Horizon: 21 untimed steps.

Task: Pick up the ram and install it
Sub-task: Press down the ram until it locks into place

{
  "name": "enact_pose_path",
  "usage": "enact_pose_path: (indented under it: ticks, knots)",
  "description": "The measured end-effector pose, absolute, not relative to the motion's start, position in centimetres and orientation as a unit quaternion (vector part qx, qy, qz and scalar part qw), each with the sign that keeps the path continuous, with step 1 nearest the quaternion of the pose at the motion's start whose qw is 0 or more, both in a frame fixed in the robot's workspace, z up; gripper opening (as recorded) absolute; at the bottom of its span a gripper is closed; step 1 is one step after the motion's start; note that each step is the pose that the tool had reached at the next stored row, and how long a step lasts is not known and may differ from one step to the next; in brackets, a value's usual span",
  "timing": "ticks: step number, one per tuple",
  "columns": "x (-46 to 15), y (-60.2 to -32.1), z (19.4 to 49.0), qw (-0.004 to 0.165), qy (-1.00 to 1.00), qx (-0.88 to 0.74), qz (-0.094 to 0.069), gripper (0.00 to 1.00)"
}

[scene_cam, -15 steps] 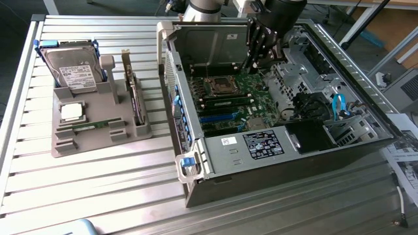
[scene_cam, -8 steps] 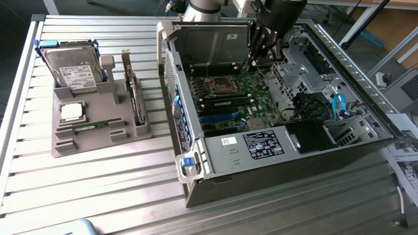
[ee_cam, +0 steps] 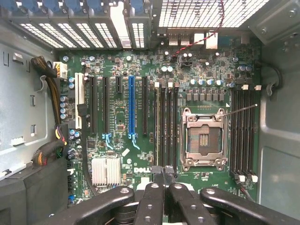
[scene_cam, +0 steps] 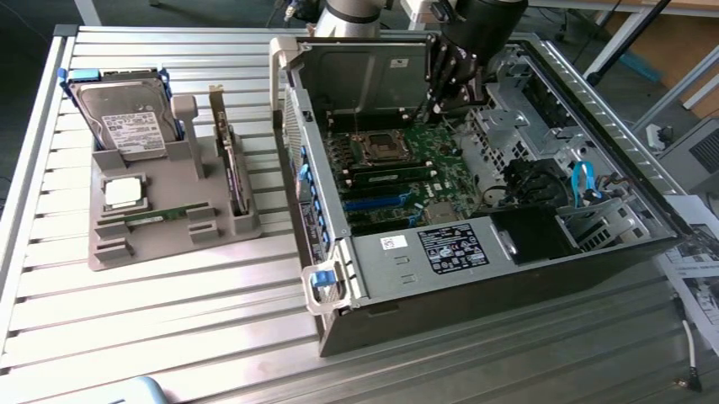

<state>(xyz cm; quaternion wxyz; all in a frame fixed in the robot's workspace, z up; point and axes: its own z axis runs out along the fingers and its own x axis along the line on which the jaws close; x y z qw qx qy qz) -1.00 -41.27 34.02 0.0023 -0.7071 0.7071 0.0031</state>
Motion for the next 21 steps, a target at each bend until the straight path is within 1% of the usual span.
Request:
enact_pose_path:
  ticks: [21]
  knots:
    - [3.3,-41.3,34.0,0.002,0.707,-0.707,0.003,0.11]
